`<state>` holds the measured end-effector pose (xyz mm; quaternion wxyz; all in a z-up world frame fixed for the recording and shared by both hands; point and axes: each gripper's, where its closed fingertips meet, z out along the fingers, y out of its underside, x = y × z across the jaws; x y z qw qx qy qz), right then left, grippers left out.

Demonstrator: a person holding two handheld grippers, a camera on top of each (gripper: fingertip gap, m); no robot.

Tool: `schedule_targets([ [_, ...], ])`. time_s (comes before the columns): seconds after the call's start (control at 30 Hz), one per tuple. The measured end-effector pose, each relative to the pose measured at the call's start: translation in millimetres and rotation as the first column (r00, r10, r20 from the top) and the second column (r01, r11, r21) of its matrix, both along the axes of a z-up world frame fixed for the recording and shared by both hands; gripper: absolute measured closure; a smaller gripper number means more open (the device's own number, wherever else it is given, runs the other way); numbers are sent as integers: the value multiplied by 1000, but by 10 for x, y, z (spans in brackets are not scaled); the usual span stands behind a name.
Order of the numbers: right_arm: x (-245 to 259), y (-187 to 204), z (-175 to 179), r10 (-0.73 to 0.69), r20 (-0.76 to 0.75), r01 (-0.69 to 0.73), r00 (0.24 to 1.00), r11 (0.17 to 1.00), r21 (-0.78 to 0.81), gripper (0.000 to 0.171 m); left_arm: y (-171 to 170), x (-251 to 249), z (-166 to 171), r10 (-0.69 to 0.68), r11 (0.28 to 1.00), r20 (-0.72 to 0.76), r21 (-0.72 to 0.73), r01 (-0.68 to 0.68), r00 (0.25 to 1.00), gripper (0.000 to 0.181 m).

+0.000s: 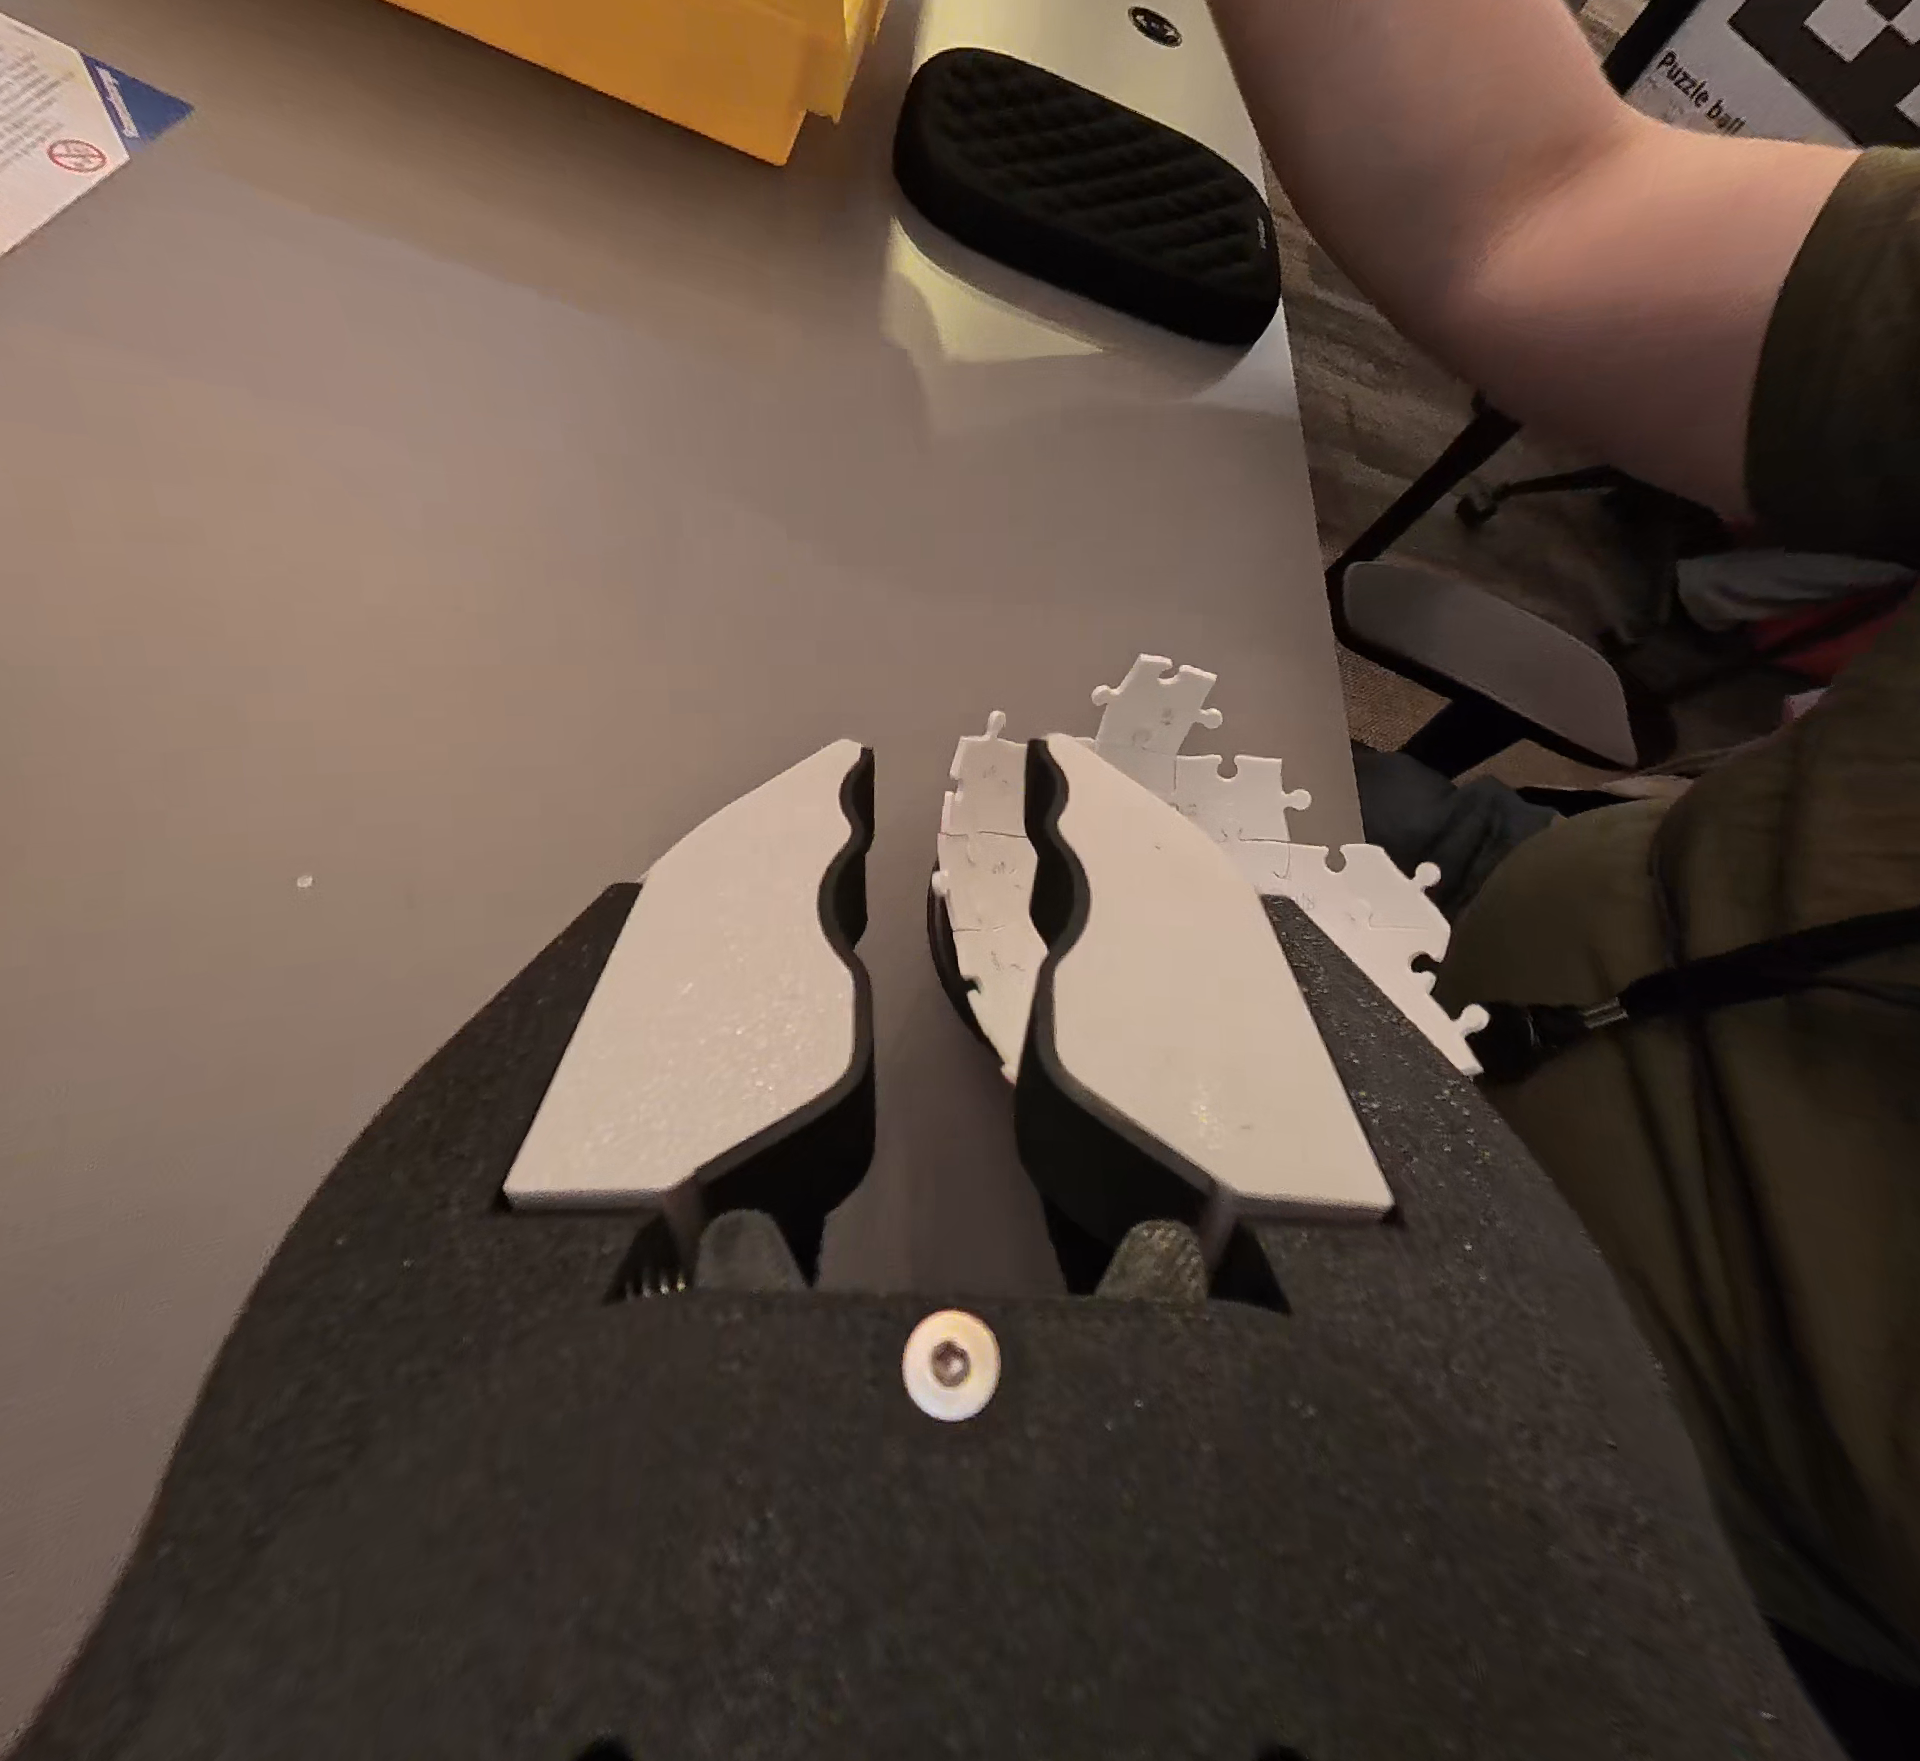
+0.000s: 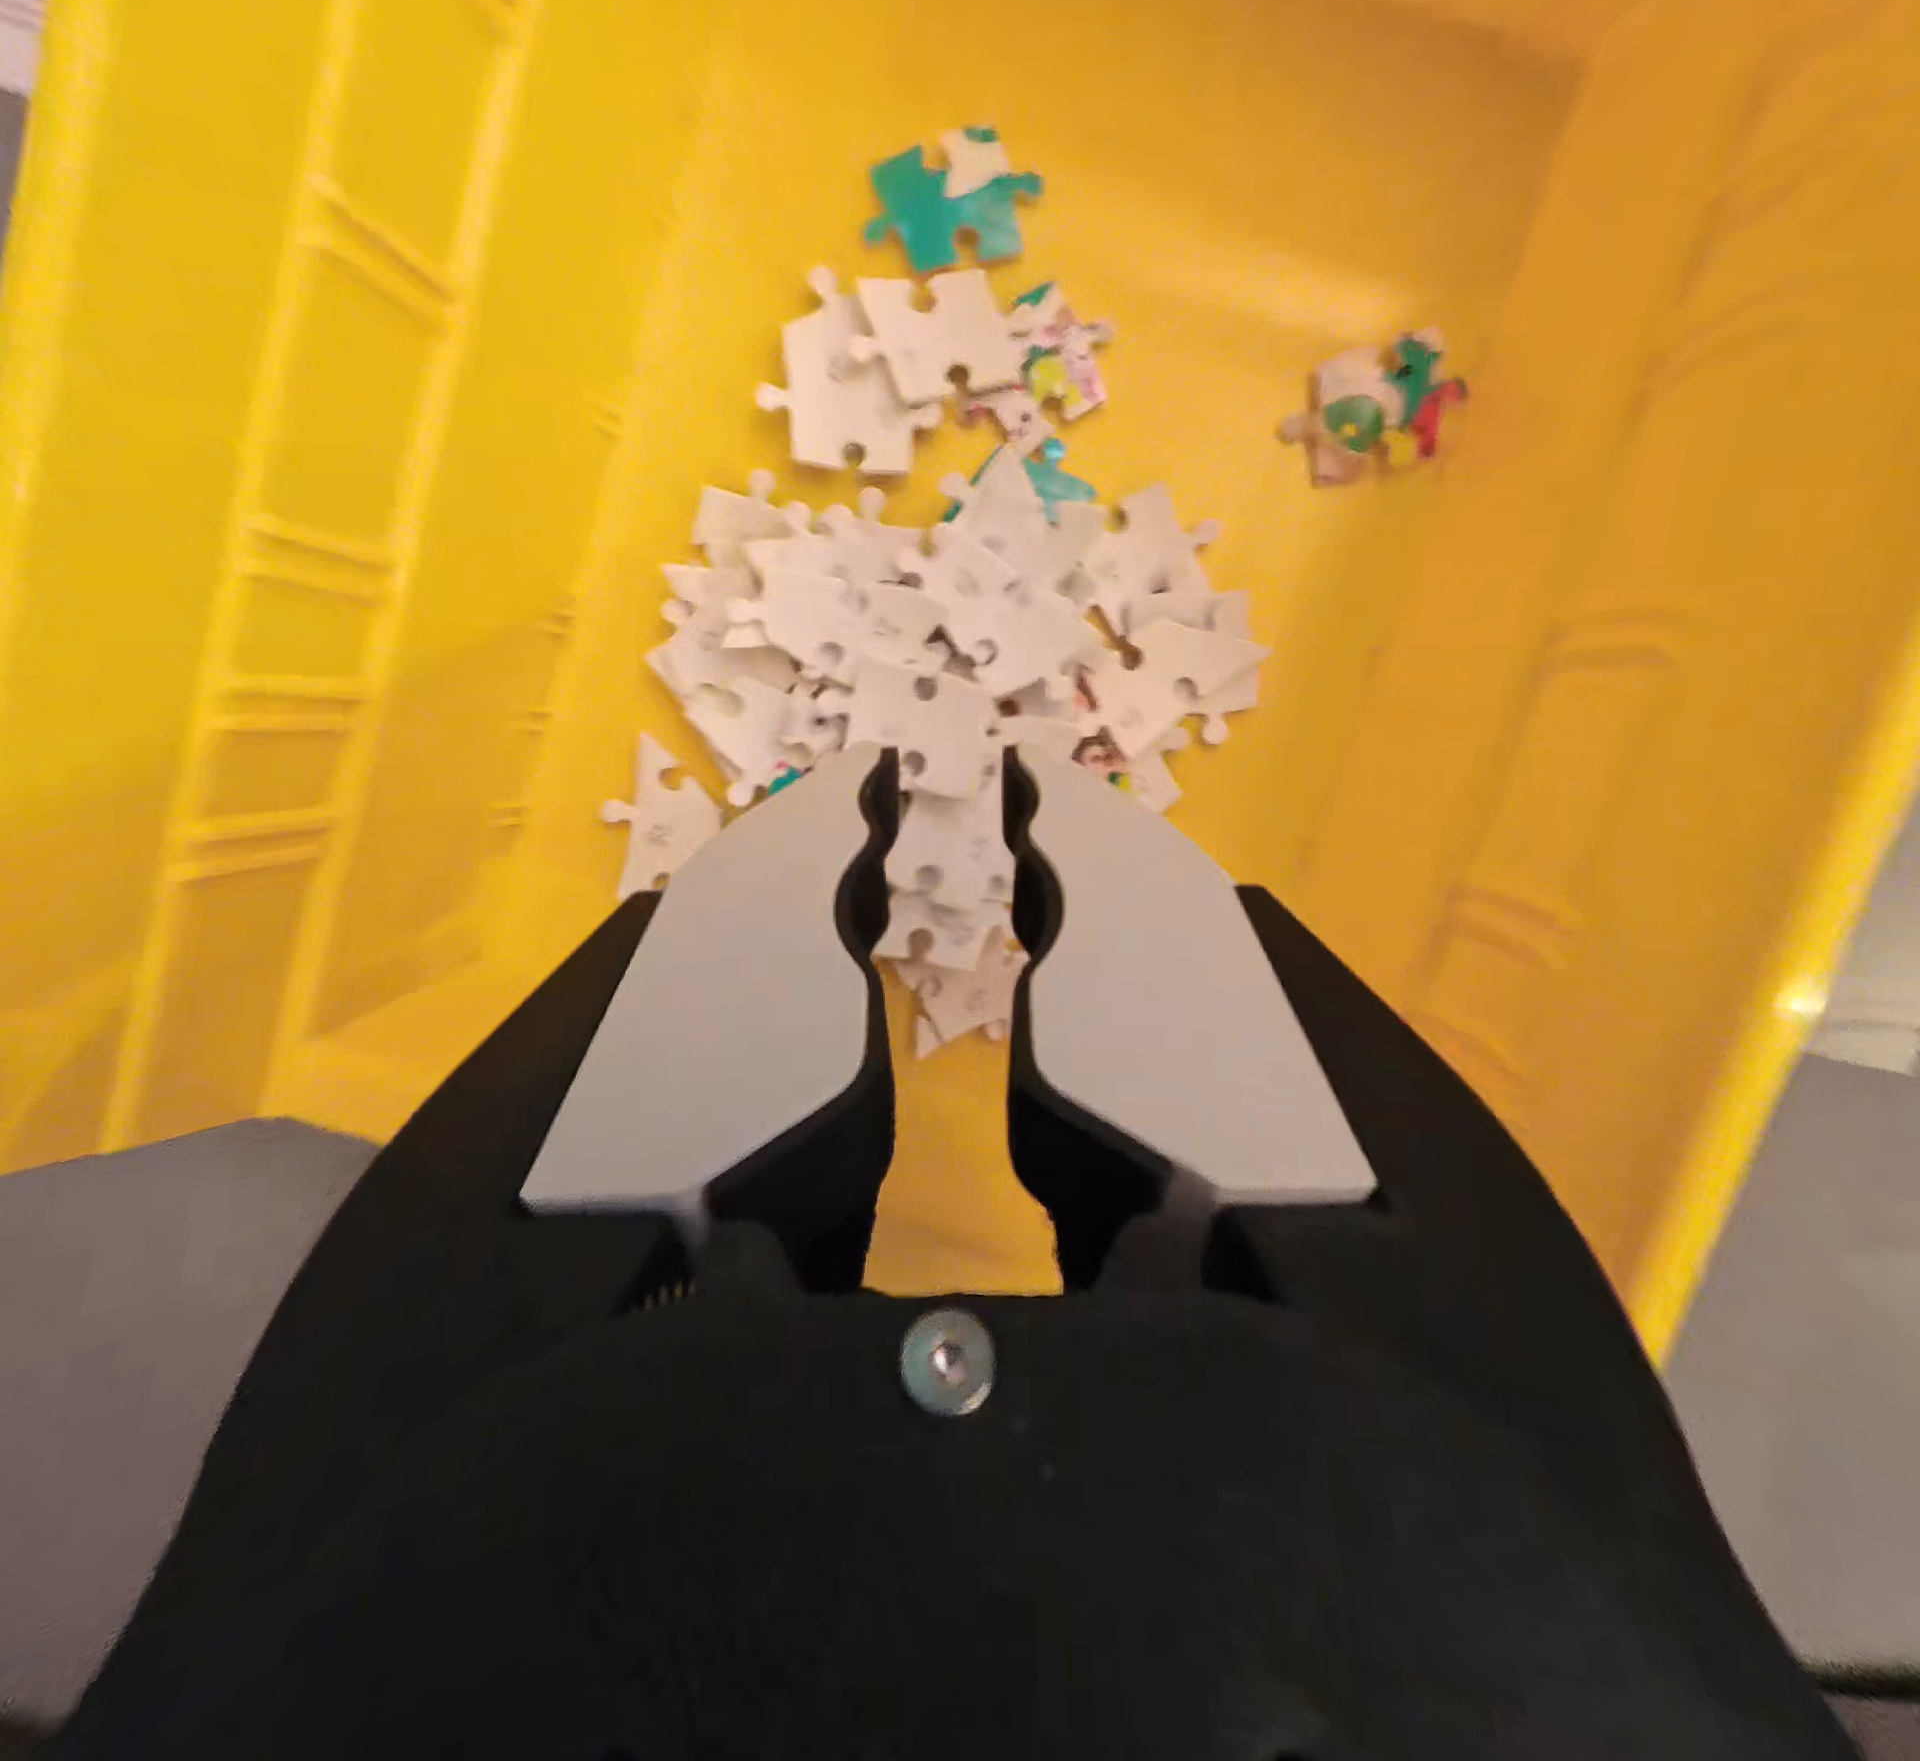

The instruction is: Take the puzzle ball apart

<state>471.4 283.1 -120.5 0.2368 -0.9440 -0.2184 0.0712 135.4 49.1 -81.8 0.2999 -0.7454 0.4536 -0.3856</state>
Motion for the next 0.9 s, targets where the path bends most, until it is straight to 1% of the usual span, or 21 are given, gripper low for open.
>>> schedule_targets([
  [0.07, 5, 22, 262, -52, 37, 45, 998, 985, 168, 151, -10, -13, -13, -5, 1000, -5, -8, 5, 1000, 154],
  [0.1, -64, -17, 462, -63, 56, 45, 996, 960, 276, 151, -12, -19, -34, -5, 1000, -13, -20, 5, 1000, 154],
  [0.13, -221, -102, 685, -52, 69, 20, 996, 916, 401, 151, -17, -20, -60, -5, 999, -21, -34, 5, 1000, 154],
  [0.17, -498, -254, 872, 10, 68, -43, 998, 862, 505, 152, -29, -12, -87, -11, 999, -27, -46, 10, 1000, 154],
  [0.2, -842, -471, 978, 105, 67, -125, 992, 813, 568, 152, -43, 1, -121, -19, 998, -35, -58, 17, 999, 154],
  [0.23, -1216, -732, 998, 221, 51, -208, 974, 780, 590, 152, -52, 13, -171, -23, 997, -52, -74, 19, 998, 154],
  [0.27, -1608, -1041, 937, 361, 0, -298, 932, 770, 564, 152, -59, 25, -227, -28, 996, -74, -86, 22, 997, 154],
  [0.3, -1960, -1369, 849, 484, -90, -377, 871, 773, 510, 152, -58, 37, -287, -31, 995, -98, -94, 22, 995, 154],
  [0.33, -2241, -1676, 778, 572, -186, -444, 799, 769, 459, 151, -50, 48, -340, -28, 995, -117, -94, 17, 993, 154],
  [0.37, -2441, -1929, 727, 622, -264, -494, 737, 762, 418, 152, -56, 60, -384, -32, 995, -133, -102, 19, 991, 154],
  [0.4, -2577, -2114, 676, 641, -320, -520, 698, 761, 388, 150, -80, 70, -414, -43, 993, -141, -118, 26, 989, 156],
  [0.47, -2731, -2384, 524, 641, -367, -557, 674, 767, 318, 134, -99, 89, -420, -43, 991, -133, -129, 26, 990, 162],
  [0.53, -2800, -2598, 369, 635, -383, -580, 671, 771, 261, 131, -112, 70, -433, -44, 992, -149, -128, 25, 988, 163],
  [0.63, -2827, -2708, 158, 603, -373, -576, 705, 794, 193, 133, -105, 26, -441, -31, 991, -168, -130, 9, 985, 163],
  [0.7, -2852, -2722, 49, 593, -367, -584, 716, 798, 150, 139, -112, 30, -418, -27, 989, -152, -147, 5, 988, 162],
  [0.73, -2870, -2738, 8, 593, -370, -595, 715, 794, 123, 146, -114, 35, -408, -24, 989, -145, -151, 2, 989, 161],
  [0.77, -2883, -2748, -27, 597, -367, -608, 713, 788, 102, 157, -115, 34, -406, -21, 988, -145, -154, -2, 989, 160],
  [0.83, -2887, -2729, -84, 607, -333, -627, 721, 777, 60, 160, -128, 28, -406, -23, 988, -148, -157, 0, 989, 159],
  [0.9, -2933, -2665, -87, 629, -303, -645, 716, 762, 58, 162, -130, 16, -403, -15, 985, -149, -172, -11, 989, 156],
])
